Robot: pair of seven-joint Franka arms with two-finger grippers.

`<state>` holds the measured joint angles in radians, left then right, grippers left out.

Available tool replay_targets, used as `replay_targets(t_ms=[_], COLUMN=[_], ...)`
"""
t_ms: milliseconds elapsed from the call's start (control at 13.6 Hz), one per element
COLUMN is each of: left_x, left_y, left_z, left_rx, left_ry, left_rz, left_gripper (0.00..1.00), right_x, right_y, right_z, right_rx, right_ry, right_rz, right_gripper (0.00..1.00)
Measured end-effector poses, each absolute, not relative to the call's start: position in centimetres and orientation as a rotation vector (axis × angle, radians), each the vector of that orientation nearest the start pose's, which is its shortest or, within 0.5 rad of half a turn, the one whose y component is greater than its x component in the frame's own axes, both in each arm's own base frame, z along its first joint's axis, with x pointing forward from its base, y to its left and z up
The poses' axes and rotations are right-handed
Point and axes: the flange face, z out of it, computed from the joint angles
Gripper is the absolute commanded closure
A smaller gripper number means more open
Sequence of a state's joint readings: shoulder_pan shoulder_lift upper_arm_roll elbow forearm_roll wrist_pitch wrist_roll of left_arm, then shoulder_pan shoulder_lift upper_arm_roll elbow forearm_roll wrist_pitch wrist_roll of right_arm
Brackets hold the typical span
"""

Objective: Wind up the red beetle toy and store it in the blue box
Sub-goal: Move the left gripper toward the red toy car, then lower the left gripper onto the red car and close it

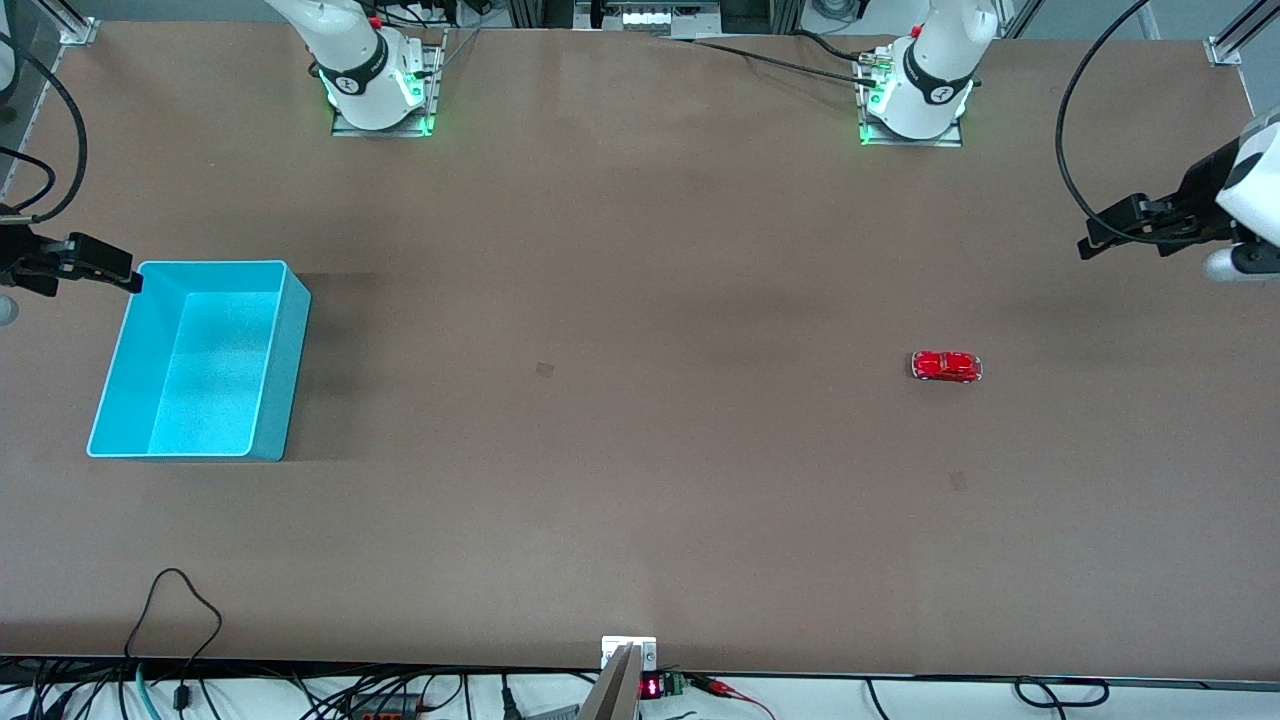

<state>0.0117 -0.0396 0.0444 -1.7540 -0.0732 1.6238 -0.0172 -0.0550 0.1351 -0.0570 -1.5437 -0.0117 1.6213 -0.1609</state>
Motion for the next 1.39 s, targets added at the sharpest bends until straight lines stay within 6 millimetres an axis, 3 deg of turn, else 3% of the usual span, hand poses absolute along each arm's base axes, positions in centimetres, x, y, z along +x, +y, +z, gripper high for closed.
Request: replay_targets(t_ms=[220, 440, 586, 879, 1099, 1392], left_x=[55.1, 56.3, 57.0, 57.5, 56.8, 55.9], left_y=[2.1, 1.8, 1.8, 1.4, 0.1, -0.8], left_z=[52.3, 46.9, 43.4, 37.5, 34.8, 32.6], left_rx=[-3.213, -3.21, -3.188, -3.102, -2.863, -2.636], left_ry=[-0.052, 0.165, 0.35, 0.82, 1.297, 1.712], left_rz=[0.159, 0.157, 0.207, 0.191, 0.207, 0.205], left_gripper=[0.0, 0.0, 0.0, 0.0, 0.0, 0.0], right_x=[59.5, 60.5, 61.2, 61.7, 61.7, 61.7], right_y=[-6.6, -6.7, -6.7, -6.8, -6.9, -7.1], right_z=[55.9, 52.9, 50.8, 48.7, 48.5, 48.5], right_rx=[-3.156, -3.148, -3.142, -3.135, -3.134, -3.134], right_ry=[-0.083, -0.091, -0.093, -0.092, -0.09, -0.085], right_rz=[0.102, 0.181, 0.234, 0.286, 0.293, 0.293], right_gripper=[0.0, 0.0, 0.0, 0.0, 0.0, 0.0])
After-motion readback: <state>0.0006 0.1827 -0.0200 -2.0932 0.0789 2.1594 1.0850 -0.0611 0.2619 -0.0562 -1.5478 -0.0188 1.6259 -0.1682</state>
